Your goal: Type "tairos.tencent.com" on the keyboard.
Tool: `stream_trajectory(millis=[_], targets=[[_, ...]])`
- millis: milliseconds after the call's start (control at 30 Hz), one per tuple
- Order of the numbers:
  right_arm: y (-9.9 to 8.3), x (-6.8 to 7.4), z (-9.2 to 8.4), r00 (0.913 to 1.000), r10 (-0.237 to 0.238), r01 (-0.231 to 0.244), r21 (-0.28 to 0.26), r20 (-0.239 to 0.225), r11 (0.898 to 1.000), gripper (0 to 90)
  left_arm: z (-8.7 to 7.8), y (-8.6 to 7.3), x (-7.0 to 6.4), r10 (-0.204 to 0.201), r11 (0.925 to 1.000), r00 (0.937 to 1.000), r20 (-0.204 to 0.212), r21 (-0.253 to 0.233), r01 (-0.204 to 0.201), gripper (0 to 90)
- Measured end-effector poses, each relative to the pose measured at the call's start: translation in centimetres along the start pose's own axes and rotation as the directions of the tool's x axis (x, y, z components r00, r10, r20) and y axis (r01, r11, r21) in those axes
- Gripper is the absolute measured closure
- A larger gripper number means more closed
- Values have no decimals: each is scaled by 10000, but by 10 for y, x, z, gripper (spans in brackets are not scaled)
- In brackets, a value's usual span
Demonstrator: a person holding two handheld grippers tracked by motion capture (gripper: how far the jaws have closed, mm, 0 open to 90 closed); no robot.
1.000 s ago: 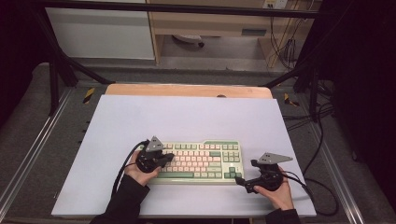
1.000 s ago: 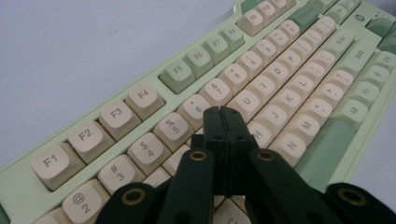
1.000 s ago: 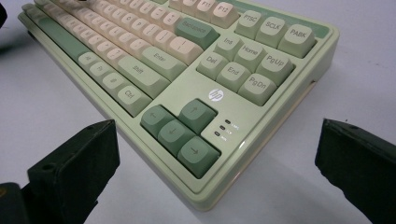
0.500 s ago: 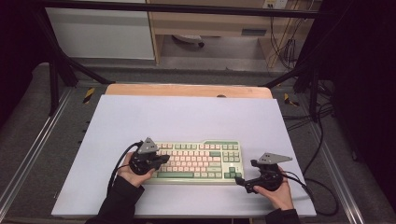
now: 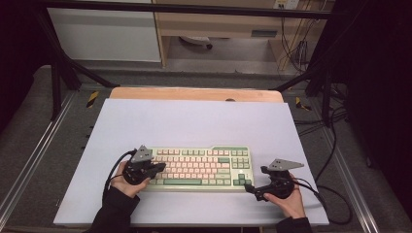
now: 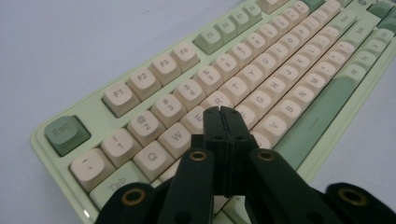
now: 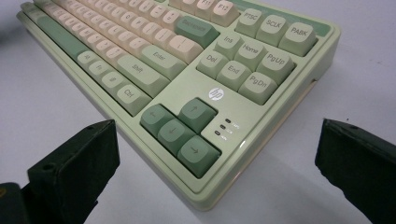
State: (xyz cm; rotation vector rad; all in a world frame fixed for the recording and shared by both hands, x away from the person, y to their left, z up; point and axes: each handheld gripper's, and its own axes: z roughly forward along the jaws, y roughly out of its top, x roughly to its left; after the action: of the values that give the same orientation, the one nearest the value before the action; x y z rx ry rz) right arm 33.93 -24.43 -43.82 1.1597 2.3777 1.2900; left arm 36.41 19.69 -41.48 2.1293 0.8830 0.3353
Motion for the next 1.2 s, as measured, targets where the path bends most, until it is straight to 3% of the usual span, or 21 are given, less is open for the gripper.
stream_trajectory(millis=[800, 1200], targets=[[0, 0, 0, 10000, -19, 19, 52, -12, 10000, 4, 0, -17, 12, -205, 9995, 9995, -232, 225, 210, 899], [4, 4, 0, 10000, -58, 58, -82, 43, 9999, 15, -11, -17, 10, -147, 9999, 9998, -153, -90, 146, 899]])
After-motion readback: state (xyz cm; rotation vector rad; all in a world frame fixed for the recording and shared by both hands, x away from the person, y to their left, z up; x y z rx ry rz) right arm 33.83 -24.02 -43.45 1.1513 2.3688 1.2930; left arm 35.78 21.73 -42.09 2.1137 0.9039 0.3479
